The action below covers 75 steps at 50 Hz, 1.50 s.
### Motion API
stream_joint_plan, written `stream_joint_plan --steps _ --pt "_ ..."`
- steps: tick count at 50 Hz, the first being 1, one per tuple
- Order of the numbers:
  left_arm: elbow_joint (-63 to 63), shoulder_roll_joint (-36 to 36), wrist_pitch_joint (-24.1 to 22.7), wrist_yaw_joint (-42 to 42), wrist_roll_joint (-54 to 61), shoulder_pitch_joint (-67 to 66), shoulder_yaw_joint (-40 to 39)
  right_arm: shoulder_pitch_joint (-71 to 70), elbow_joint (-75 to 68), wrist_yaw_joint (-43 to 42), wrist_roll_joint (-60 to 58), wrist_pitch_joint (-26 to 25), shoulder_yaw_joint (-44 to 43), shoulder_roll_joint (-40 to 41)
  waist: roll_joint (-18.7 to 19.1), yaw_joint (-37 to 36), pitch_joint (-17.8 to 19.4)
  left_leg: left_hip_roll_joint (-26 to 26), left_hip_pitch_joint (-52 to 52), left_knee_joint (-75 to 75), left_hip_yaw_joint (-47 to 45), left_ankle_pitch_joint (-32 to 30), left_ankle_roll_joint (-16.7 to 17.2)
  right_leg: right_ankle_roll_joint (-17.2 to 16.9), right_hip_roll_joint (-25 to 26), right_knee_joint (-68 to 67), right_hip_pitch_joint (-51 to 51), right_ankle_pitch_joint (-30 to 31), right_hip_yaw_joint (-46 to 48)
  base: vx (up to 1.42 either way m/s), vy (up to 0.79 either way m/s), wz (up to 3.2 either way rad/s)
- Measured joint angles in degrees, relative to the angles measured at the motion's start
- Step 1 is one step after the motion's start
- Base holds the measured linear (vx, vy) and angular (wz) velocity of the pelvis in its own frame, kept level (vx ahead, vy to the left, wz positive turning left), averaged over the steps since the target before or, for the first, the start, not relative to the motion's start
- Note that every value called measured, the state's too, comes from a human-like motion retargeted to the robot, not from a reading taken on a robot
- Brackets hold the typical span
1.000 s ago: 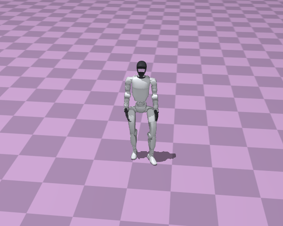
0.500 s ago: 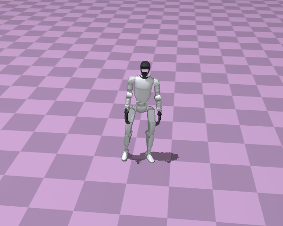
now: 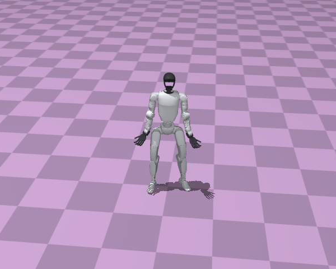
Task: Kungfu
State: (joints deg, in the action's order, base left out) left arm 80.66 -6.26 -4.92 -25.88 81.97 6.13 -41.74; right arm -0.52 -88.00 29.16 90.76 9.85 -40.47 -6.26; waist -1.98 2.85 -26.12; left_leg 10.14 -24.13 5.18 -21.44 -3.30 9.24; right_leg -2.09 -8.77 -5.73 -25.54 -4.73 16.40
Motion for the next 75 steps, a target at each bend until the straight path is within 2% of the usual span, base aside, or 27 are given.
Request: stream_joint_plan --steps 5,15,25,32,35,40,43,45,50,52,55,56,58,60,63,65,66,67,68,69,70,72,73,75 --pt "2.93 -0.39 0.34 0.36 -7.97 -0.85 1.66 0.60 1.66 0.56 -3.84 0.09 1.16 -0.93 1.91 0.26 1.46 1.29 0.87 -0.11 0.91 -0.66 1.20 0.93 1.65 0.12 1.54 -0.96 -0.15 -0.02 -0.06 0.10" --pt "5.76 -0.46 1.11 -0.56 -5.58 -0.38 2.40 -1.61 0.49 1.74 1.27 -1.21 1.88 0.62 1.60 -0.89 3.40 2.62 0.70 0.83 -1.04 -2.31 2.64 2.55 1.91 0.70 1.99 -1.92 -0.32 -0.05 -0.03 -0.04" --pt "7.29 0.19 1.16 -0.87 -7.17 0.68 5.75 -2.09 -1.84 1.99 0.82 -3.12 4.90 2.19 0.83 0.00 4.63 4.03 -2.34 3.98 -4.69 -4.39 1.26 3.27 1.09 0.98 0.98 -2.01 0.48 -0.07 -0.03 0.17" --pt "8.98 0.83 2.35 -0.59 -9.51 0.69 8.98 -1.24 -1.62 0.51 -2.27 -3.62 4.54 0.90 1.32 -0.79 4.50 3.03 -4.04 6.12 -0.44 -0.37 4.36 2.56 1.36 -0.36 -1.11 -2.63 -1.88 -0.03 0.11 0.04" --pt "10.18 0.68 2.67 -0.17 -11.03 0.25 9.28 -0.81 -0.44 0.03 -4.25 -3.21 4.82 0.24 0.61 -1.79 4.57 -0.54 -4.93 7.47 7.37 3.39 3.42 2.04 0.43 -0.44 -1.62 -1.71 -3.00 0.02 0.27 -0.34" --pt "10.37 0.13 3.05 0.83 -15.24 -1.23 10.58 -0.93 1.80 -1.42 -6.64 -2.42 5.71 -0.37 -0.89 -2.22 4.20 -2.70 -5.53 8.34 5.71 4.63 0.91 0.44 -2.81 -1.63 -3.60 0.41 -3.66 0.04 0.30 -0.30" --pt "9.32 -0.34 4.44 1.84 -22.35 -3.03 14.32 -1.18 3.25 -4.90 -11.49 -3.51 8.01 -0.67 -0.79 -1.48 4.32 -3.82 -4.77 7.52 4.61 4.88 -1.23 -0.50 -4.71 -2.37 -4.26 1.95 -3.35 0.06 0.38 -0.21" --pt "8.40 -0.89 5.40 2.47 -31.11 -4.34 17.25 -0.83 4.66 -7.31 -16.65 -4.80 10.25 -0.51 -0.57 -0.96 4.17 -4.68 -4.64 6.94 3.97 5.01 -2.35 -1.06 -5.79 -2.84 -4.94 3.24 -3.17 0.06 0.40 -0.17" --pt "7.24 -3.04 6.63 4.26 -62.82 -5.23 25.74 1.19 6.66 -9.01 -34.06 -6.09 14.84 0.80 -1.54 -1.24 4.92 -6.85 -4.51 6.15 3.14 4.71 -4.34 -2.42 -8.21 -4.11 -5.98 8.28 -3.45 0.02 0.31 0.00" --pt "7.31 -3.77 7.49 4.87 -74.88 -5.00 29.06 2.02 6.11 -10.38 -39.52 -6.32 16.47 1.29 -0.99 -1.09 4.61 -7.36 -4.51 5.36 3.95 4.35 -4.94 -1.90 -7.94 -4.78 -6.22 8.82 -3.86 0.05 0.29 0.32" --pt "7.35 -4.46 8.38 5.41 -88.60 -4.47 33.60 2.50 3.88 -13.11 -45.35 -6.93 18.91 2.01 0.95 -1.27 4.37 -6.67 -4.61 4.31 5.07 3.45 -5.68 2.51 -5.68 -7.08 -6.01 5.32 -3.39 0.05 0.26 0.07" --pt "7.19 -4.61 8.37 5.58 -91.56 -4.26 34.75 2.47 2.82 -13.72 -46.30 -7.04 19.72 2.34 1.34 -1.06 4.38 -6.61 -4.40 3.98 5.47 3.29 -5.80 2.94 -4.10 -8.25 -5.72 2.50 -4.70 0.06 0.21 -0.04" --pt "6.72 -4.79 8.16 6.01 -96.29 -3.96 36.62 2.30 0.59 -14.48 -47.53 -7.60 21.18 3.09 1.53 -1.14 4.48 -6.71 -3.84 3.18 5.57 2.82 -6.21 2.76 0.77 -10.99 -5.57 -2.22 -11.50 0.06 0.19 -0.02" --pt "5.96 -4.80 7.85 6.23 -99.29 -3.92 37.42 2.16 -1.44 -14.08 -48.12 -8.41 22.24 4.06 0.92 -1.59 4.40 -7.14 -3.40 2.41 4.95 2.38 -6.68 0.59 6.91 -13.20 -5.18 -5.33 -19.89 0.07 0.13 -0.10" --pt "4.92 -4.19 7.25 6.42 -100.18 -4.29 36.70 1.76 -3.71 -12.79 -47.26 -8.66 22.74 5.92 0.67 0.34 4.19 -8.38 -2.69 1.77 6.37 2.30 -6.71 -3.11 13.80 -12.85 -3.37 -7.02 -23.40 0.08 0.07 0.42" --pt "4.76 -3.63 7.00 6.24 -98.27 -4.41 35.88 1.52 -4.40 -11.75 -45.79 -9.30 22.64 6.92 -0.41 1.30 4.57 -9.95 -1.88 1.63 6.25 2.32 -6.85 -4.21 14.77 -9.93 -1.59 -5.13 -20.83 0.08 0.06 0.37" --pt "4.90 -3.27 6.94 5.95 -96.65 -4.45 35.50 1.60 -4.47 -10.83 -45.39 -9.60 22.18 7.30 -0.16 1.58 4.59 -9.86 -1.54 1.54 6.70 2.49 -6.68 2.32 15.21 -8.67 -1.57 -4.37 -17.27 0.09 0.04 0.32" --pt "5.08 -2.89 6.88 5.63 -95.05 -4.49 35.06 1.64 -4.57 -9.86 -45.02 -9.98 21.83 7.51 -0.13 2.13 4.45 -10.24 -1.39 1.48 7.22 2.58 -6.62 6.36 14.51 -7.71 -1.55 -3.76 -12.95 0.10 0.04 0.61" --pt "5.34 -2.49 6.81 5.26 -93.51 -4.51 34.54 1.62 -4.73 -8.79 -44.70 -10.52 21.71 7.40 -0.53 3.22 4.00 -11.55 -1.62 1.47 7.89 2.49 -6.80 5.45 11.51 -7.35 -1.54 -3.45 -7.13 0.09 0.05 0.93" --pt "5.65 -1.97 6.81 5.32 -92.32 -4.47 33.75 1.55 -4.84 -8.00 -44.62 -11.19 21.75 7.06 -0.45 4.29 3.50 -12.37 -2.16 1.49 8.92 2.25 -6.87 4.07 10.13 -7.70 -2.12 -4.01 -5.43 0.09 0.06 1.16" --pt "5.99 -1.40 6.83 5.58 -91.30 -4.42 32.83 1.45 -4.92 -7.34 -44.67 -11.91 21.88 6.61 -0.11 5.34 2.98 -12.95 -2.85 1.52 10.13 1.95 -6.89 2.45 9.55 -8.40 -3.01 -5.01 -5.79 0.08 0.07 0.95" --pt "6.60 0.21 6.35 7.78 -87.92 -4.34 31.13 1.81 -3.78 -7.97 -45.76 -11.19 21.41 5.85 0.78 5.02 2.78 -12.28 -3.08 1.73 10.82 2.01 -6.53 1.45 13.27 -9.29 -4.45 -7.07 -15.09 0.06 0.10 -0.04" --pt "7.08 0.96 5.96 9.13 -85.49 -4.07 30.24 1.90 -2.96 -8.62 -46.42 -10.16 20.87 5.60 0.09 3.07 2.91 -11.78 -2.52 1.60 8.82 2.31 -6.36 0.57 12.58 -8.51 -3.56 -7.04 -16.59 0.03 0.11 -1.21" --pt "7.73 1.75 4.96 10.45 -78.53 -3.77 27.78 1.52 -1.56 -9.22 -45.94 -8.36 20.19 5.03 -1.02 0.33 3.69 -11.58 -0.91 1.10 5.23 2.78 -6.58 1.10 10.50 -7.25 -0.65 -6.50 -11.75 0.02 0.11 -1.43"
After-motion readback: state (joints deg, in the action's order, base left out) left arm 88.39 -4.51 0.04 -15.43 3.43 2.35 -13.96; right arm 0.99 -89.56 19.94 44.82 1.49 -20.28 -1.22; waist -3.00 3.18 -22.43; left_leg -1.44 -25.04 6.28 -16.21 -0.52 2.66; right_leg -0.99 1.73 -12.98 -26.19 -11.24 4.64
